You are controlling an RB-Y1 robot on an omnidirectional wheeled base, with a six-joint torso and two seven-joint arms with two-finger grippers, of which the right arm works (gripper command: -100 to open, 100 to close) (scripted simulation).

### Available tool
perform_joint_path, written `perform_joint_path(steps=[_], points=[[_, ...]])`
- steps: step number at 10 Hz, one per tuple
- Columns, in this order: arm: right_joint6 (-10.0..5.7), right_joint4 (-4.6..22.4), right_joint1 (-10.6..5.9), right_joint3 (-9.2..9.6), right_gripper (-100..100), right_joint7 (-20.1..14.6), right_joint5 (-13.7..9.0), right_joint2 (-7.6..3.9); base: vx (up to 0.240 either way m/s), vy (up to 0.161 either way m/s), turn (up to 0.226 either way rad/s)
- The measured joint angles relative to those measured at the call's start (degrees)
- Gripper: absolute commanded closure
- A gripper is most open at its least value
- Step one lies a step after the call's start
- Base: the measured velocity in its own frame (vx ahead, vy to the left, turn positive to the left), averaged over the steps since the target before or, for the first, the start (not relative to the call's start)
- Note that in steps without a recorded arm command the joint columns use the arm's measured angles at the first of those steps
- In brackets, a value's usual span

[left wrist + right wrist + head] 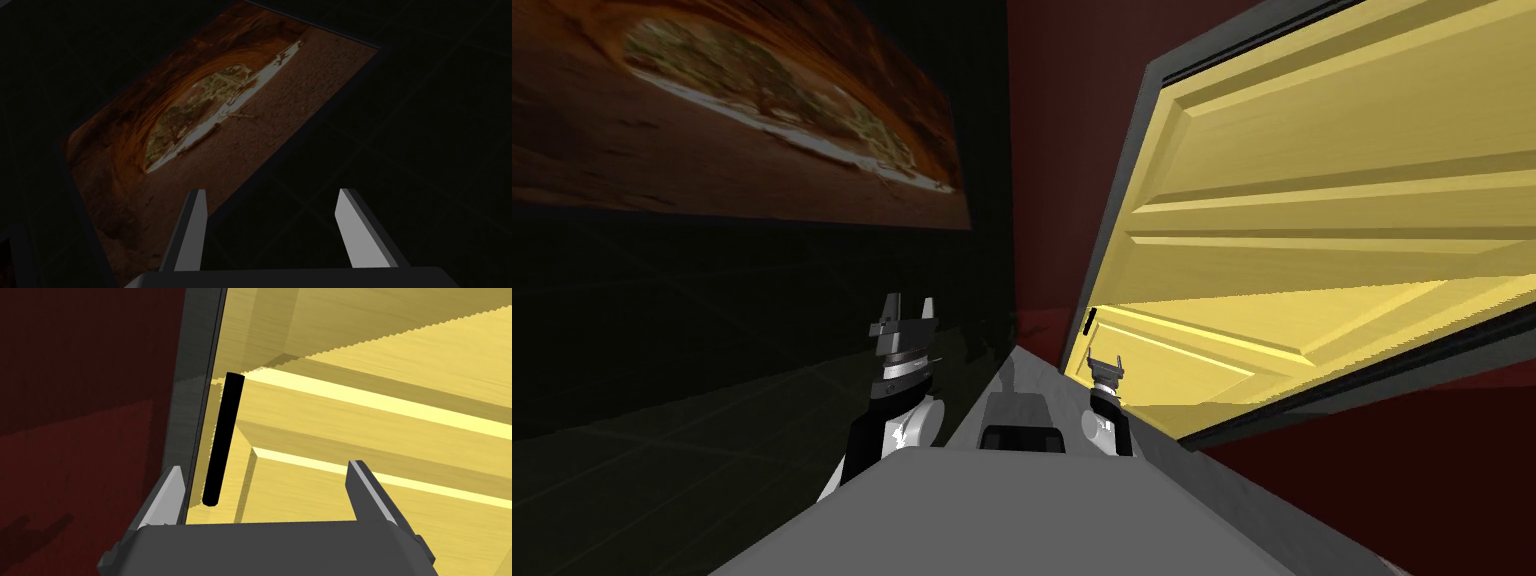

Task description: Pull the door open

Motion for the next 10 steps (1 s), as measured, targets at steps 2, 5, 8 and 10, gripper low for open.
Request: perform_joint_path(steps=[2,5,8,10], points=[[0.07,1.5,-0.54,-0.13,-100,-1.3,-1.7,0.22,0.095,-0.038,0.094],[-0.54,4.6,-1.44,-0.15,-100,-3.8,-3.9,0.11,0.080,-0.039,0.084],[-1.39,7.5,-2.00,0.01,-100,-6.2,-6.0,0.35,0.077,-0.046,0.087],[-1.79,9.3,-2.52,0.01,-100,-7.7,-6.9,0.10,0.065,-0.046,0.060]])
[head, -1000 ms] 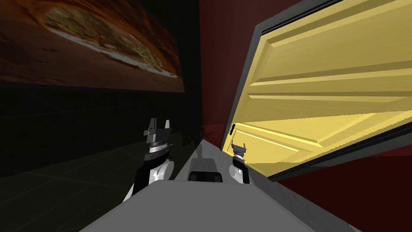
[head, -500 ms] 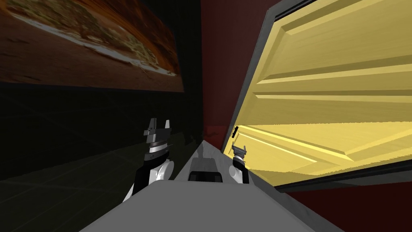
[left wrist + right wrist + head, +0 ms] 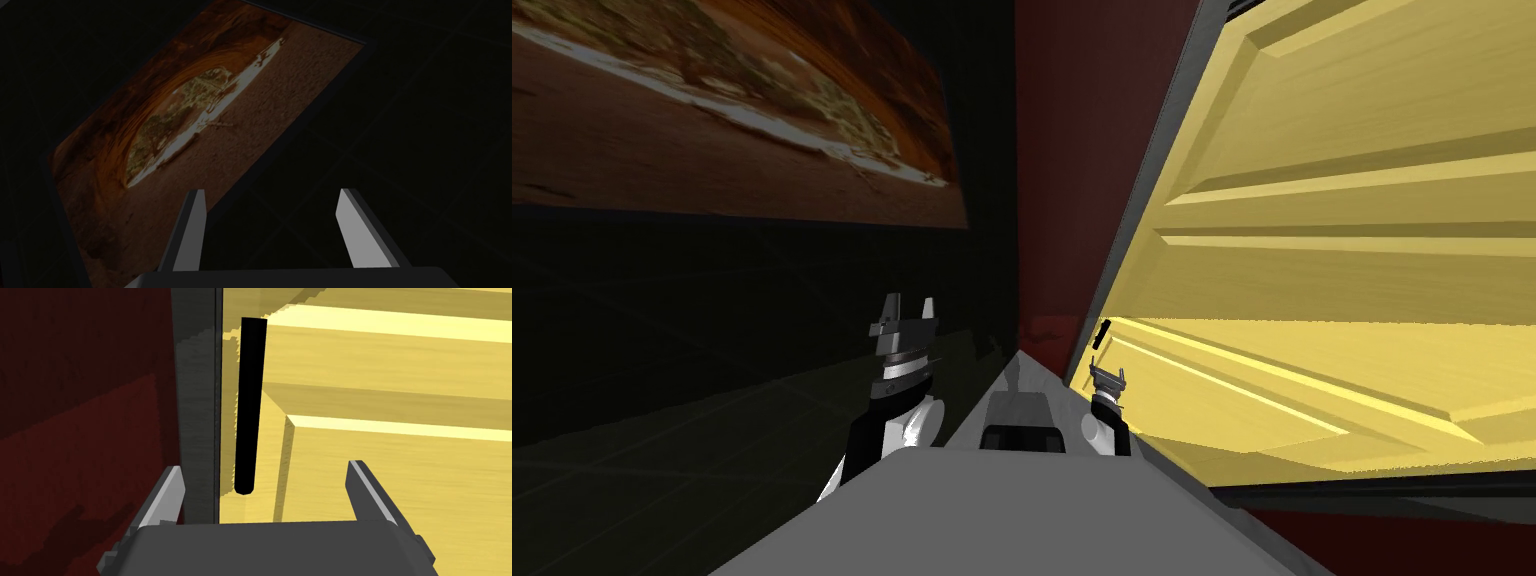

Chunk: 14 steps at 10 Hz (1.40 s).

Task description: Pull the door open

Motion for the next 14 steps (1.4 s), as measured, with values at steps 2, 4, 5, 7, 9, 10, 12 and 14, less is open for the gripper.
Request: perform_joint_path(steps=[2,4,5,7,9,10,12,14], points=[[-0.65,2.2,-0.32,0.13,-100,-2.0,-1.3,-0.09,0.097,-0.048,0.113],[-1.71,5.6,-1.47,0.30,-100,-4.2,-2.9,0.08,0.125,-0.065,0.117],[-1.96,6.6,-1.54,0.32,-100,-5.2,-3.9,0.09,0.114,-0.074,0.115],[-2.23,8.1,-2.13,0.27,-100,-6.5,-4.9,0.05,-0.004,-0.018,0.130],[-1.77,7.9,-1.49,-1.70,-100,-6.9,-4.7,-0.08,-0.111,0.021,0.220],[-1.58,7.7,-0.96,-2.76,-100,-7.2,-4.6,-0.23,-0.114,0.031,0.176],[-1.36,8.6,-0.64,-4.84,-100,-8.6,-4.3,-0.89,-0.069,0.029,0.215],[-1.10,8.7,0.13,-7.07,-100,-9.5,-4.0,-1.10,-0.009,0.020,0.227]])
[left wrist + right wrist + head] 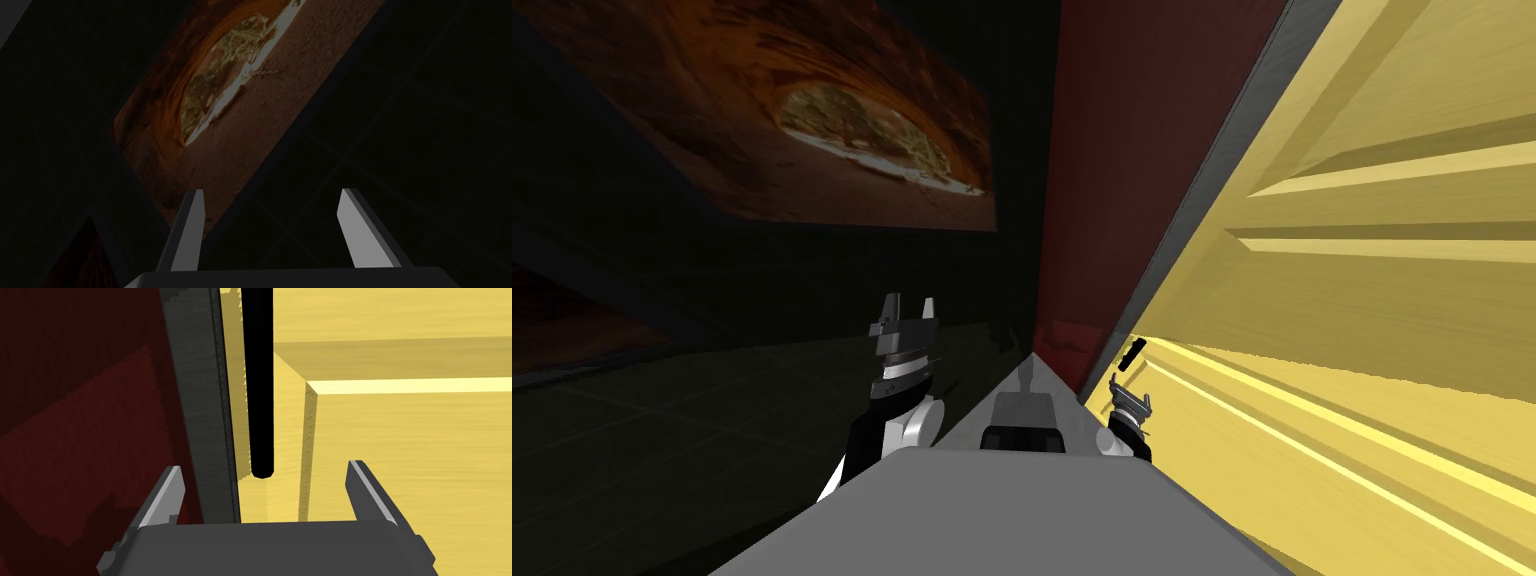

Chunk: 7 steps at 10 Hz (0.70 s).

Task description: Pull the door open

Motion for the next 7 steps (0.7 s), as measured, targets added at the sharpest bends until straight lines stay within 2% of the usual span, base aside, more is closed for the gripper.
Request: perform_joint_path(steps=[2,3,4,7], points=[[0.45,-0.8,1.49,-2.33,-100,-0.8,0.3,-0.22,0.032,-0.009,0.192],[0.23,0.5,1.10,-3.46,-100,-1.7,0.5,-0.50,0.080,-0.040,0.210],[0.76,-0.5,1.88,-4.81,-100,-1.8,0.4,-0.51,0.101,-0.080,0.176],[1.31,0.1,2.63,-8.02,-100,-3.2,0.8,-1.17,0.119,-0.125,0.131]])
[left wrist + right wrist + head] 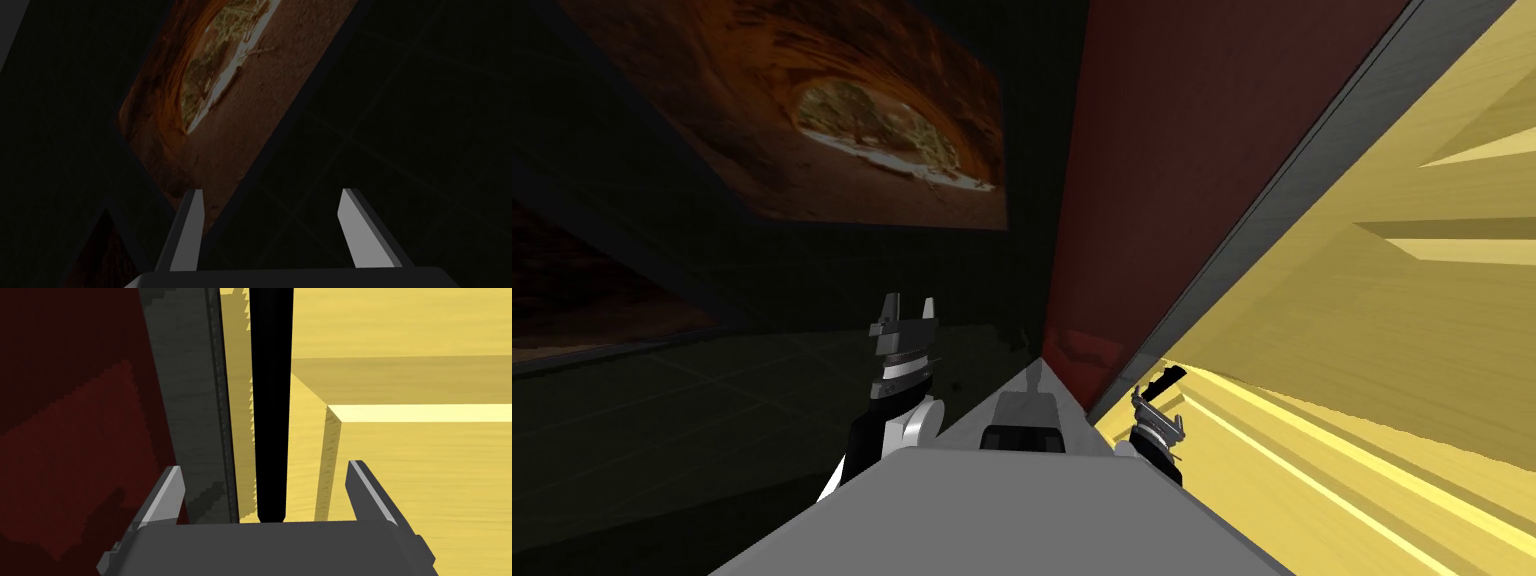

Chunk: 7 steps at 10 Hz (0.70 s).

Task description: Pull the door open

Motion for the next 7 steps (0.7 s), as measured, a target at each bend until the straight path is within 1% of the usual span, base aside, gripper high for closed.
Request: perform_joint_path(steps=[1,3,4,5,6,7], points=[[-0.40,1.2,-0.22,-0.76,-100,-1.0,0.2,-0.29,0.136,-0.126,0.048],[-0.15,0.3,0.80,-1.96,-100,-1.3,0.3,-0.24,0.134,-0.129,0.041],[-0.04,0.4,0.89,-2.51,-100,-1.5,0.4,-0.32,0.133,-0.135,0.014],[0.01,0.4,0.91,-2.92,-100,-1.6,0.4,-0.32,0.047,-0.035,-0.009],[-0.08,0.5,1.12,-2.79,100,-1.7,0.4,-0.03,-0.020,0.025,0.019],[-0.01,0.5,0.97,-2.79,100,-1.7,0.4,-0.14,-0.026,0.011,-0.044]])
